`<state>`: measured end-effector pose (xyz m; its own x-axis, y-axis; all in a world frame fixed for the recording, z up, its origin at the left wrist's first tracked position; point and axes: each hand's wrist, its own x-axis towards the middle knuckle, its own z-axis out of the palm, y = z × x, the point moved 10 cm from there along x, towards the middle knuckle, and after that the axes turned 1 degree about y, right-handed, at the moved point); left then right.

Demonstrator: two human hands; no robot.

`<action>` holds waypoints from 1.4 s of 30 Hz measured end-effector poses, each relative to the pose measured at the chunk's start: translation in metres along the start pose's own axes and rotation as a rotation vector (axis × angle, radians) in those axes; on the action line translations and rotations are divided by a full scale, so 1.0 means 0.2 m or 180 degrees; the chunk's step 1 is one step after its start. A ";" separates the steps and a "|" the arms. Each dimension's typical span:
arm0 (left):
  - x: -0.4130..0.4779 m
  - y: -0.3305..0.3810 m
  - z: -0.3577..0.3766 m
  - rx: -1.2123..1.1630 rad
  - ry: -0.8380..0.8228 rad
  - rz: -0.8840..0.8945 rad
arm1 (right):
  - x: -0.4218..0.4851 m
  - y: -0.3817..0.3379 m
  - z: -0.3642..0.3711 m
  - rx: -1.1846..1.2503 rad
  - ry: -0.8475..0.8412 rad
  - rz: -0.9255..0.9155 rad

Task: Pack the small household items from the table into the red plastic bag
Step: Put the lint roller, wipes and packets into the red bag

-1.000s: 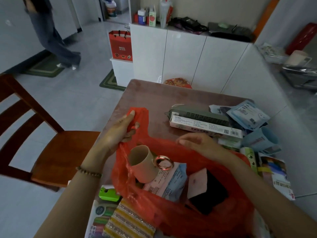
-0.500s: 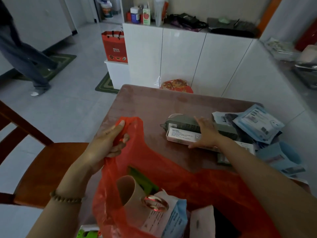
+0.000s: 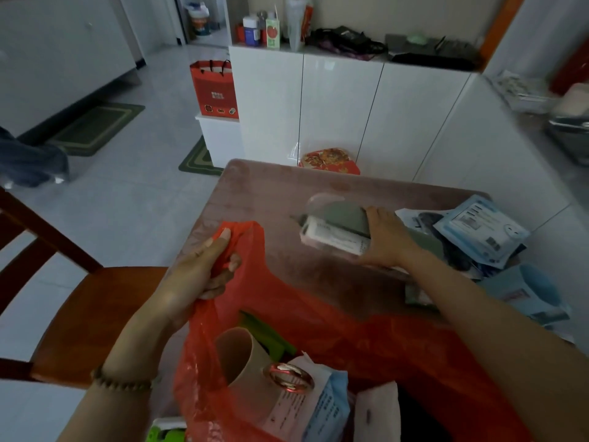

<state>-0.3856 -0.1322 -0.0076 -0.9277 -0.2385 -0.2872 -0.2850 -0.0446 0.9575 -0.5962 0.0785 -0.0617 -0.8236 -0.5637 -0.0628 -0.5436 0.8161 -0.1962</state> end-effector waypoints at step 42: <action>-0.98 -0.07 0.01 -0.0216 -0.0339 0.0167 | -1.51 -0.66 -0.36 0.2586 -0.0386 0.0103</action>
<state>-0.2006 -0.0834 0.0357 -0.9622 -0.1381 -0.2346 -0.2219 -0.1012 0.9698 -0.2867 0.1506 0.0545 -0.7884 -0.5892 -0.1768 -0.1948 0.5117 -0.8368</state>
